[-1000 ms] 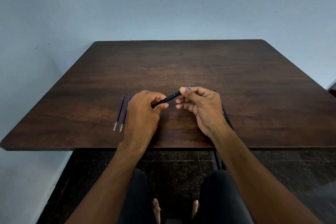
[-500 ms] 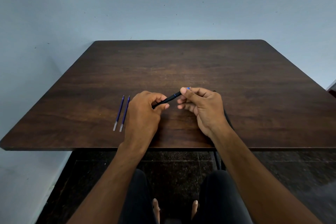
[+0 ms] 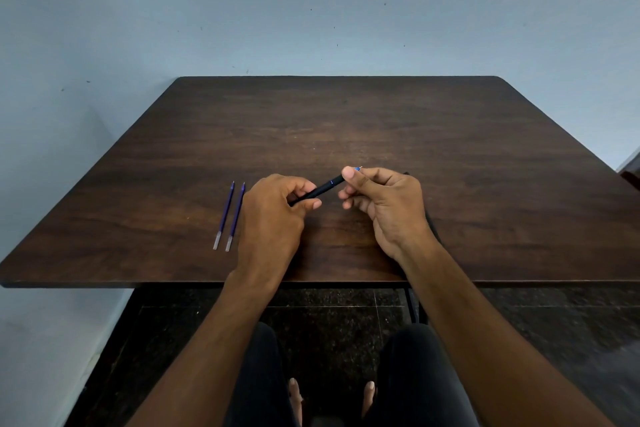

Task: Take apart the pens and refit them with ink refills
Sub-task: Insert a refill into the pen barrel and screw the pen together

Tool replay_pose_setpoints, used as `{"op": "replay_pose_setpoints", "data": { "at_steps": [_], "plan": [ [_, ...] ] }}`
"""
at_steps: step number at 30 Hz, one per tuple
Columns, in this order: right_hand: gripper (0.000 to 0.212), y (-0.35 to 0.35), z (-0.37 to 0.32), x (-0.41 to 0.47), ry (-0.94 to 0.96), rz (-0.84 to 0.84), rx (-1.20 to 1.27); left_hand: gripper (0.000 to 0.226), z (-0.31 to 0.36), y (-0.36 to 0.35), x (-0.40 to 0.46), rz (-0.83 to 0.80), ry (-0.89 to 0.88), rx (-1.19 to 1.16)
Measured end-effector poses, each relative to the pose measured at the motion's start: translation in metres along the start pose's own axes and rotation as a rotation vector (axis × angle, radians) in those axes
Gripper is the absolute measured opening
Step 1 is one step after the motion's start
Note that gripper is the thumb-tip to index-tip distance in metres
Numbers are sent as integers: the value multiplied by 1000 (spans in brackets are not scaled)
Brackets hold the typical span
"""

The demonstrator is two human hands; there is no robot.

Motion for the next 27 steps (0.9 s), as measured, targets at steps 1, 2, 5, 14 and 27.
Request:
{"op": "replay_pose_setpoints", "data": {
  "at_steps": [1, 2, 5, 14, 27],
  "plan": [
    [10, 0, 0, 0, 0, 3, 4, 22, 1, 0, 0, -2, -2, 7],
    [12, 0, 0, 0, 0, 1, 8, 22, 1, 0, 0, -3, -3, 13],
    [16, -2, 0, 0, 2, -26, 31, 21, 0, 1, -1, -1, 2, 2],
    [10, 1, 0, 0, -8, -21, 58, 21, 0, 0, 0, 6, 11, -25],
    [13, -2, 1, 1, -12, -42, 39, 24, -7, 2, 0, 37, 43, -43]
  ]
}}
Point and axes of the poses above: each hand's wrist, its own x-axis towards the middle knuckle, its own y-axis out of the back of the hand, z = x × y, the point moved 7 cm from there along x, towards the middle knuckle, and after that the axes turned 13 degrees about -x, right-handed, at the moved point
